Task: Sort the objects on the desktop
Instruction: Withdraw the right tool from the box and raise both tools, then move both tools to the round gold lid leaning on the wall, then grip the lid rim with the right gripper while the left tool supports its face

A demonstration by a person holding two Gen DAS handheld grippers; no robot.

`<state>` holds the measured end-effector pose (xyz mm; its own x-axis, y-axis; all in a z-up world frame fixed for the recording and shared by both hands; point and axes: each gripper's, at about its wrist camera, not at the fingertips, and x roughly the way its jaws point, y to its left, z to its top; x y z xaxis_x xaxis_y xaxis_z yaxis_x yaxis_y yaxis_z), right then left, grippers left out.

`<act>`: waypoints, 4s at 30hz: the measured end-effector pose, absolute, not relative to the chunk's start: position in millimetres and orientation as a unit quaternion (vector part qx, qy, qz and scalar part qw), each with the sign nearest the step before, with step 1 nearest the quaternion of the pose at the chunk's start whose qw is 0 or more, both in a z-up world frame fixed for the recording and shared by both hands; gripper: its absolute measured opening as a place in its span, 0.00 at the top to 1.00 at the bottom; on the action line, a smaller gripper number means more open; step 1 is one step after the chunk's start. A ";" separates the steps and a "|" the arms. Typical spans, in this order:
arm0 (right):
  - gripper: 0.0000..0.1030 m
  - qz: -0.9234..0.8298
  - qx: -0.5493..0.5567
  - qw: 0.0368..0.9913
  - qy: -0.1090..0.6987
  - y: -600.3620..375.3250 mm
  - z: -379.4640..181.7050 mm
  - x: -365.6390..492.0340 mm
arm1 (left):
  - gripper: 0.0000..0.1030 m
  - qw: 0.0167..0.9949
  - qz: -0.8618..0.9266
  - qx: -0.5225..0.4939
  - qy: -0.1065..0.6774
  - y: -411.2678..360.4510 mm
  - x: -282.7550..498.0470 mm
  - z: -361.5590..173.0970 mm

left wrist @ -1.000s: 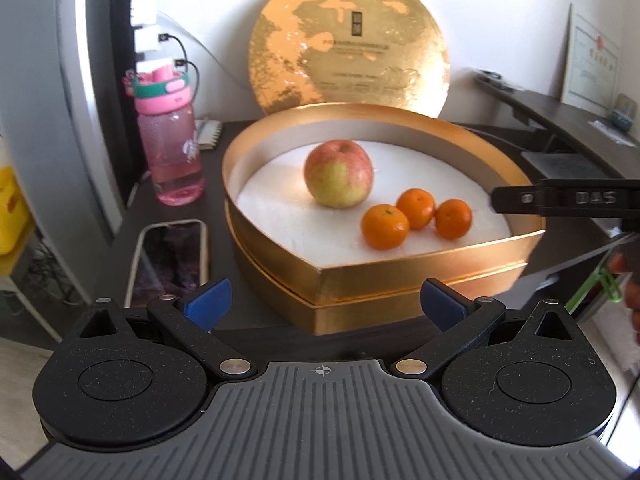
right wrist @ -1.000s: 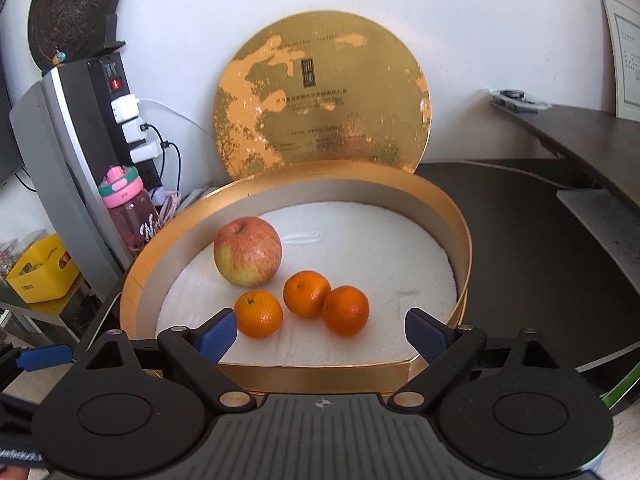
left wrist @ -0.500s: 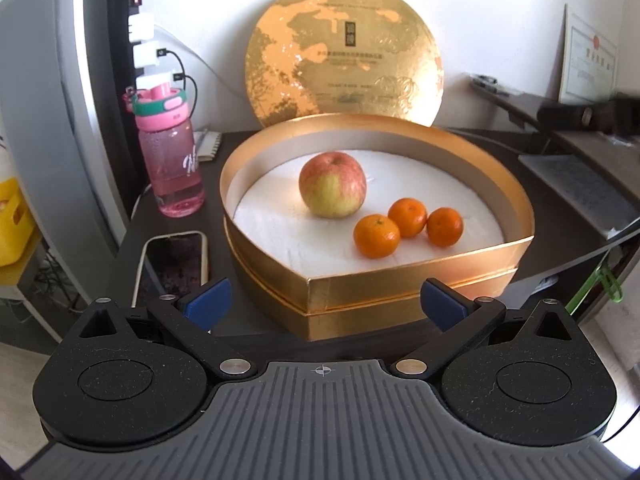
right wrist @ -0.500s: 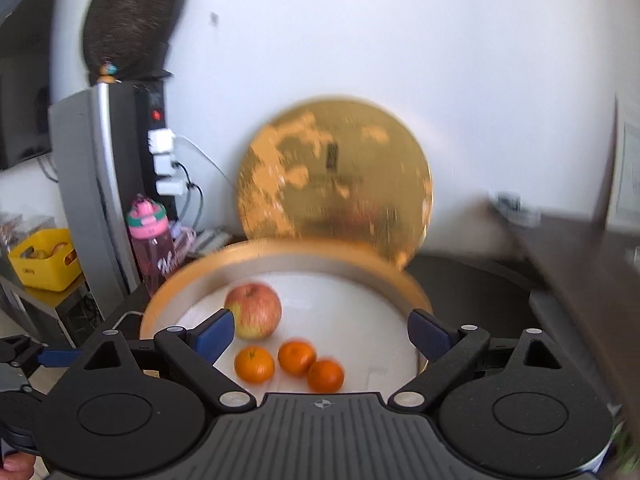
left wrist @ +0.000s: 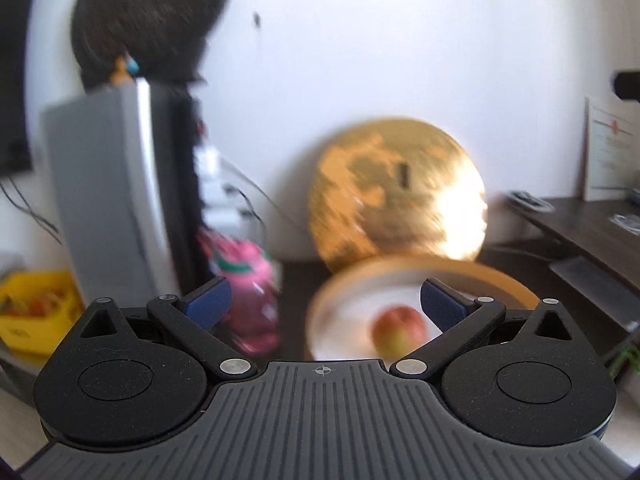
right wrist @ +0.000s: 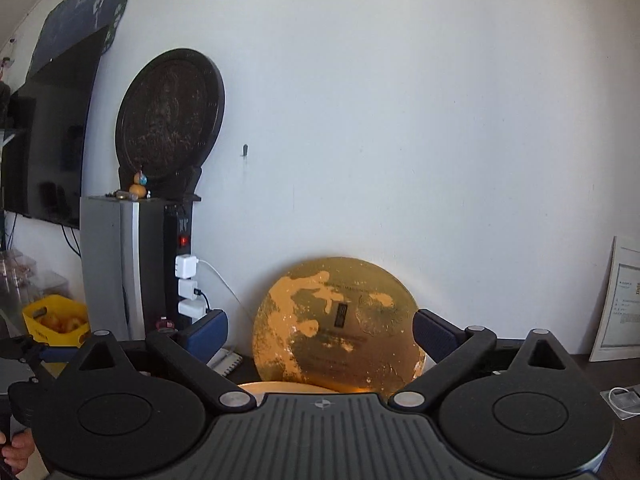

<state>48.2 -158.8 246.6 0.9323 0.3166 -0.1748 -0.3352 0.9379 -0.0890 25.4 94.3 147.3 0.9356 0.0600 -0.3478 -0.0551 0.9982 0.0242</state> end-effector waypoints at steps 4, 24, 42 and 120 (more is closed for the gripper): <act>0.04 0.167 -0.035 0.981 0.093 -166.4 230.1 60.7 | 0.00 0.983 0.053 0.014 0.177 106.6 36.4 146.8; 0.04 0.140 0.015 0.965 0.220 -210.9 105.8 143.8 | 0.00 0.961 0.000 0.055 0.270 58.1 125.5 70.1; 0.01 0.183 0.099 0.968 0.143 -244.1 105.5 280.7 | 0.00 0.973 0.029 -0.001 0.227 84.8 324.9 93.2; 0.18 0.107 0.274 0.946 0.133 -341.2 61.5 153.1 | 0.01 0.969 -0.096 -0.080 0.215 46.1 163.7 65.4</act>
